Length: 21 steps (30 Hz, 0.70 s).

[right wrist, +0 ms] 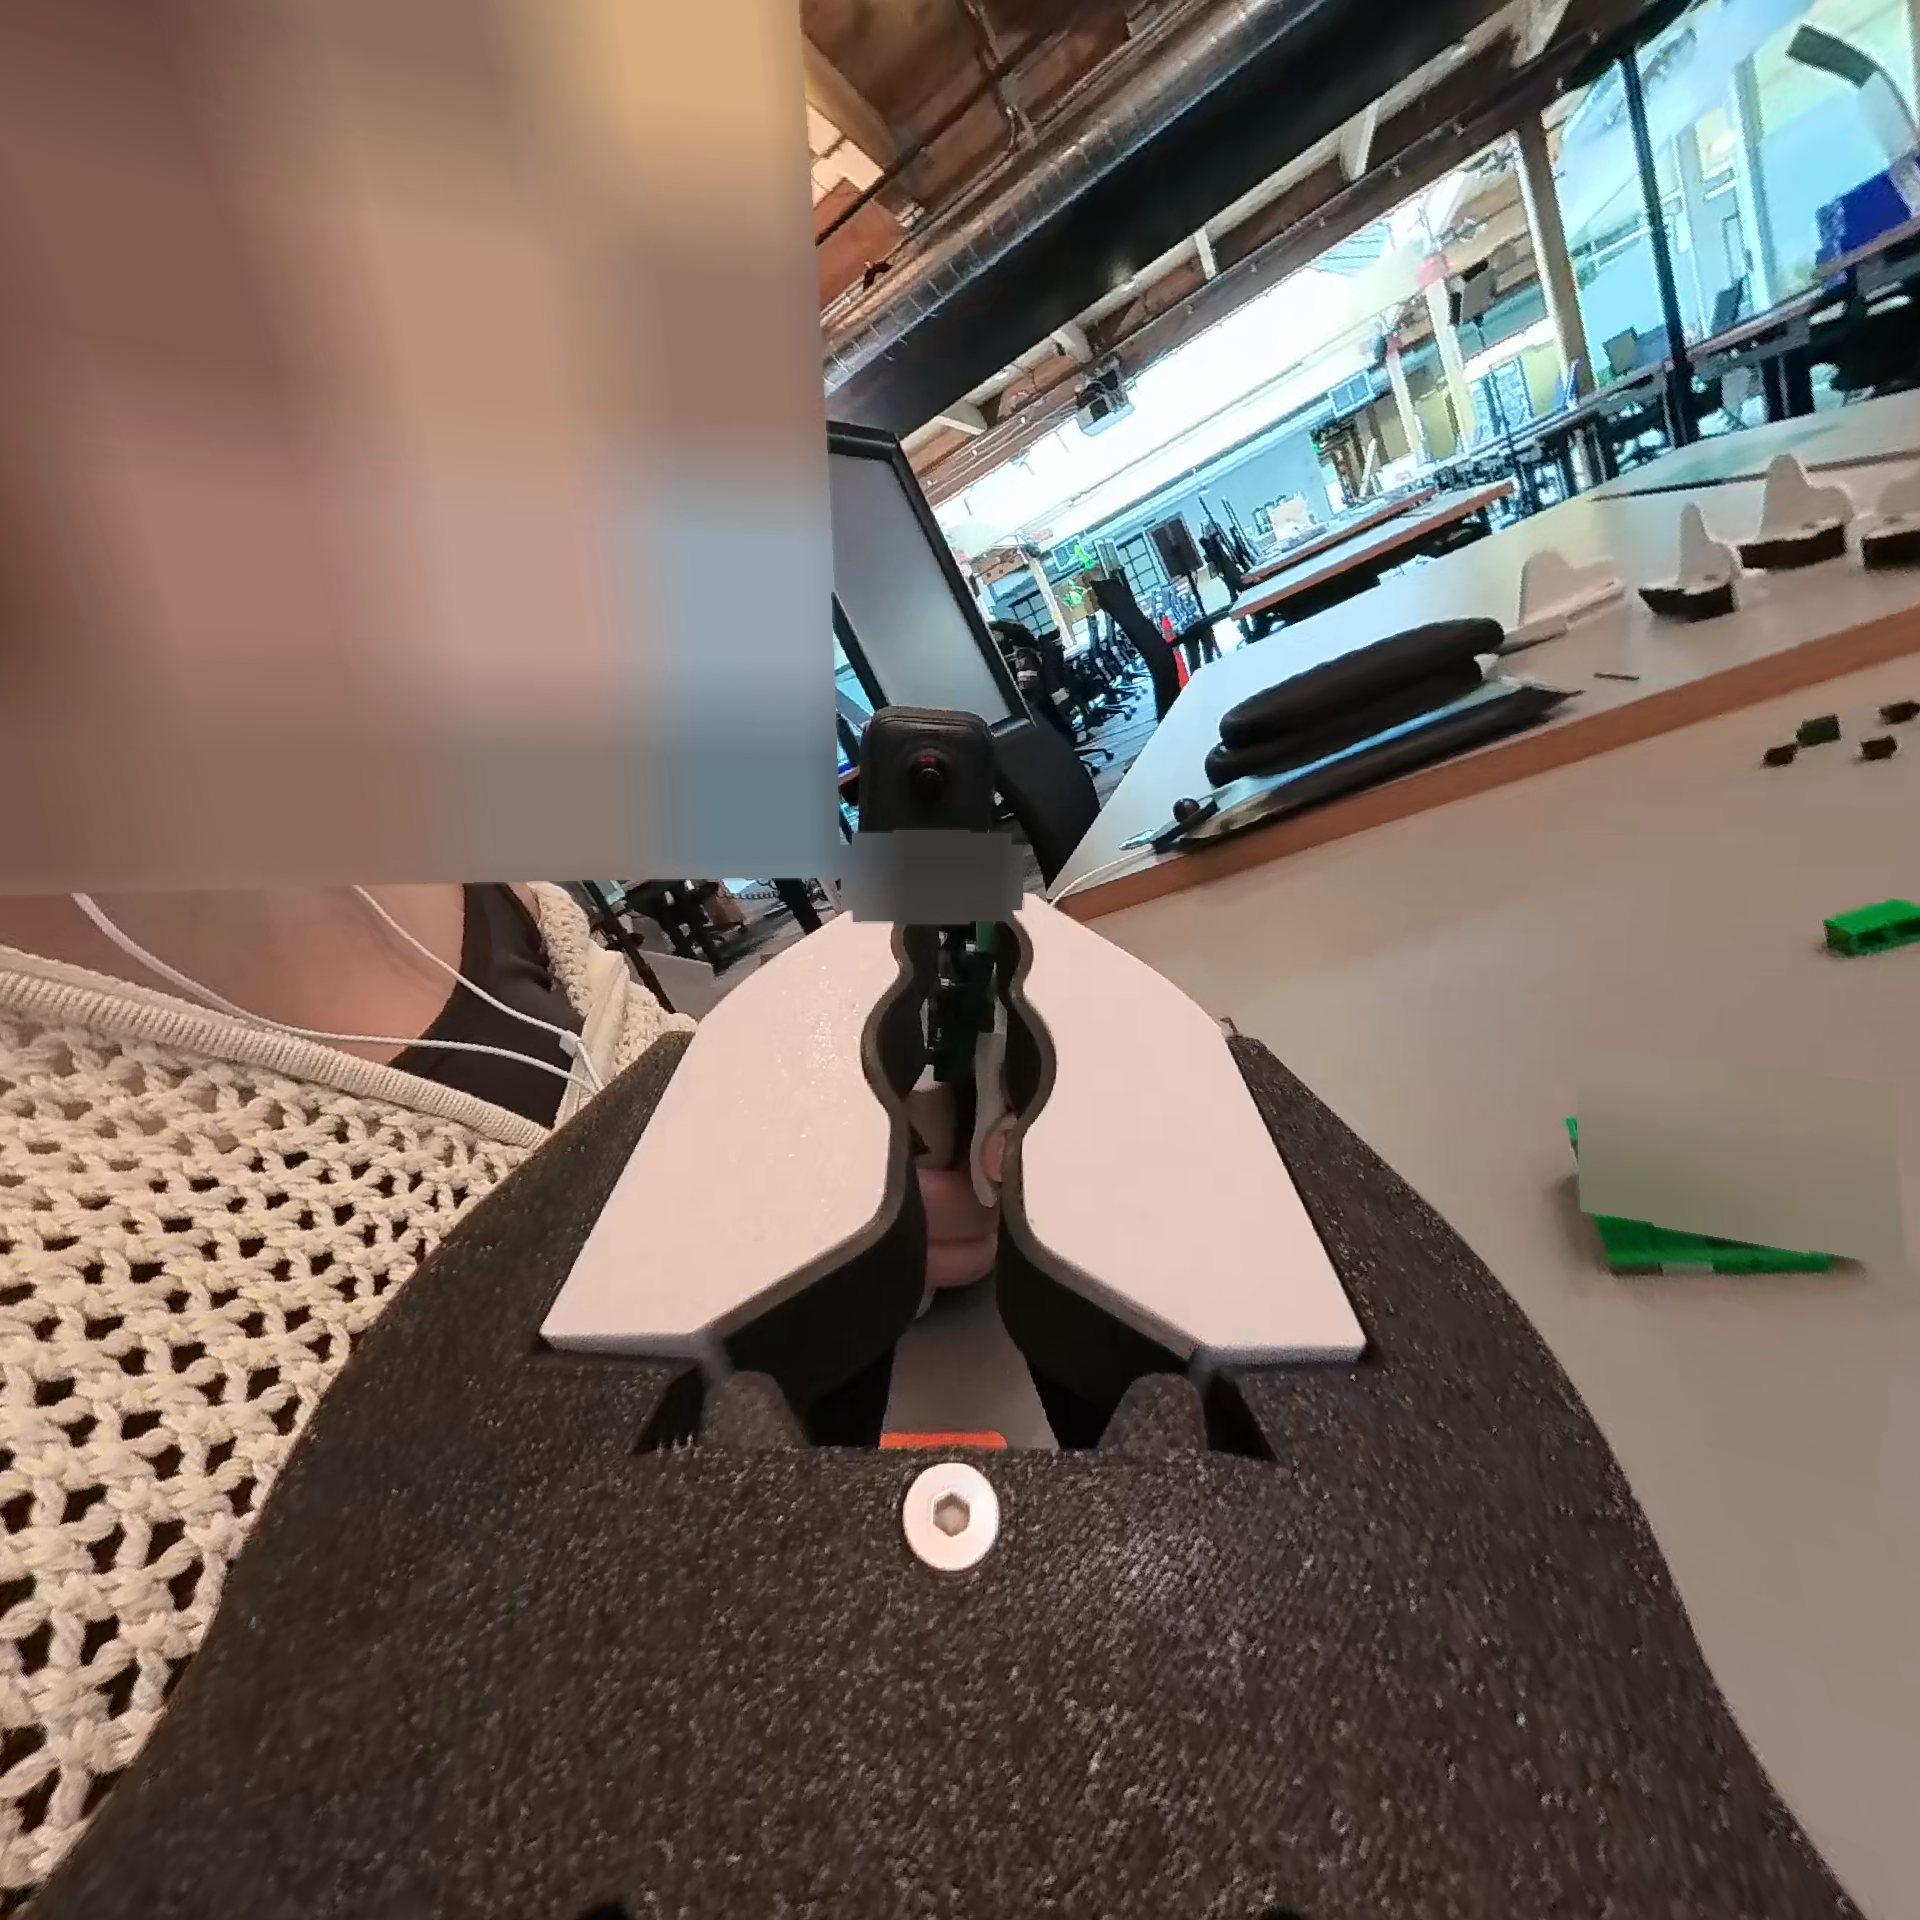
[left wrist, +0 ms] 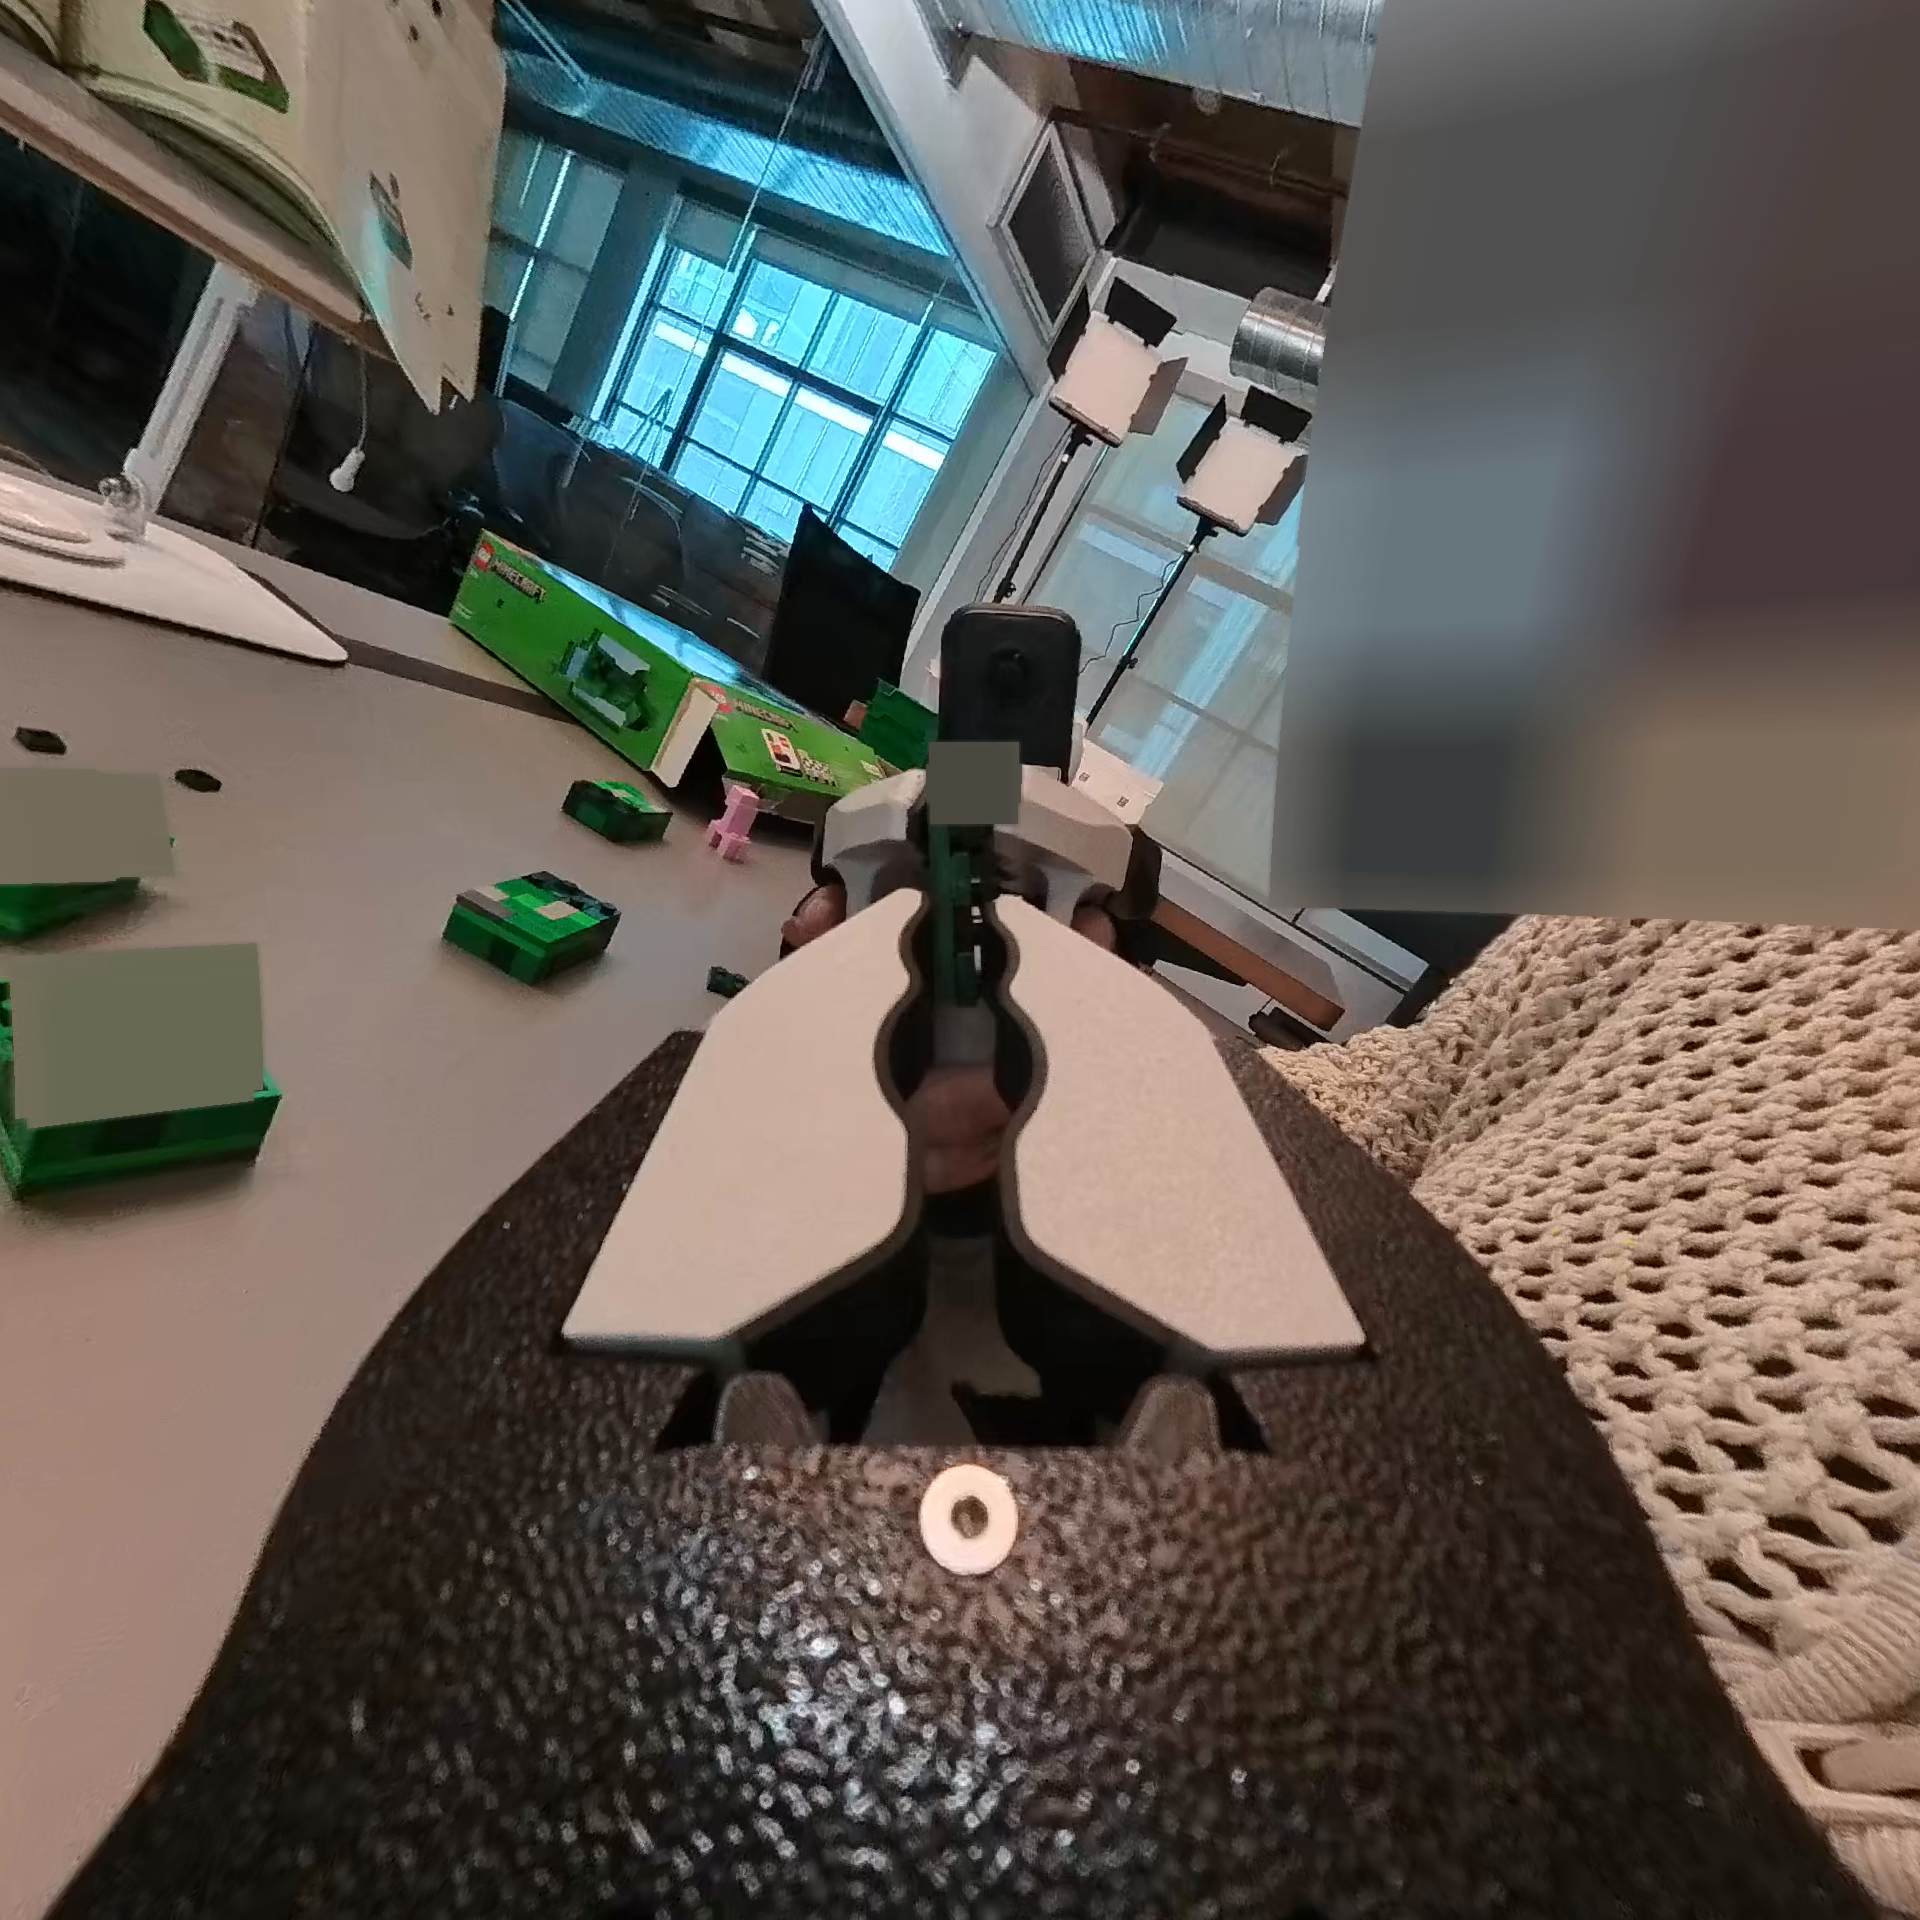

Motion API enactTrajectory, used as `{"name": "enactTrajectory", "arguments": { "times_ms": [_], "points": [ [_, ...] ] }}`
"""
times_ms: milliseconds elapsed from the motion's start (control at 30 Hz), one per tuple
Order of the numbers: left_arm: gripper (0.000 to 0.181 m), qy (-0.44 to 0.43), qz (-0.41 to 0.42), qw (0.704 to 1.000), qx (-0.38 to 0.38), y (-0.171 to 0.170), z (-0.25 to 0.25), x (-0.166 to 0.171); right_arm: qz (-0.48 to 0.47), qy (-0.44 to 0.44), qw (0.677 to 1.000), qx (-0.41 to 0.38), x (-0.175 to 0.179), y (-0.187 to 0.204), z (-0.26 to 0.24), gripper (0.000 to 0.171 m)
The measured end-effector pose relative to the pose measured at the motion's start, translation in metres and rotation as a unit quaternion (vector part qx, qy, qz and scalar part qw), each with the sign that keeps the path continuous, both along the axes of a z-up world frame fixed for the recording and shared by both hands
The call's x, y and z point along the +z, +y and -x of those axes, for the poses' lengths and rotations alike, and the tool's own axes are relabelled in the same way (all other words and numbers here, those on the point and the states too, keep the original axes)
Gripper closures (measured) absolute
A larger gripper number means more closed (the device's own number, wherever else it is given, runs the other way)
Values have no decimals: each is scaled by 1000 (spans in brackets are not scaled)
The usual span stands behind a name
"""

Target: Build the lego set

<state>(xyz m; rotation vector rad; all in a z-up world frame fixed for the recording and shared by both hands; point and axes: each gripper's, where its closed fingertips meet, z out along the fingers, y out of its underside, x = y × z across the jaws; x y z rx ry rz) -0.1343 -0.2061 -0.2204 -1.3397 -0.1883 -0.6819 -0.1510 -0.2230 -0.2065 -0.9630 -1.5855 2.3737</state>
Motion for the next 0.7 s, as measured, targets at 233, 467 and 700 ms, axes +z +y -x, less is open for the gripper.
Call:
{"name": "enactTrajectory", "arguments": {
  "times_ms": [233,467,700],
  "points": [
    [174,-21,1,1000,-2,1,3,-1,-7,-13,1000,-1,-7,-1,1,158],
    [174,-15,7,1000,-5,3,1,-3,-1,-17,1000,-1,-6,0,2,160],
    [173,4,-14,1000,-4,1,-3,1,7,17,1000,-14,0,-4,-3,162]
  ]
}}
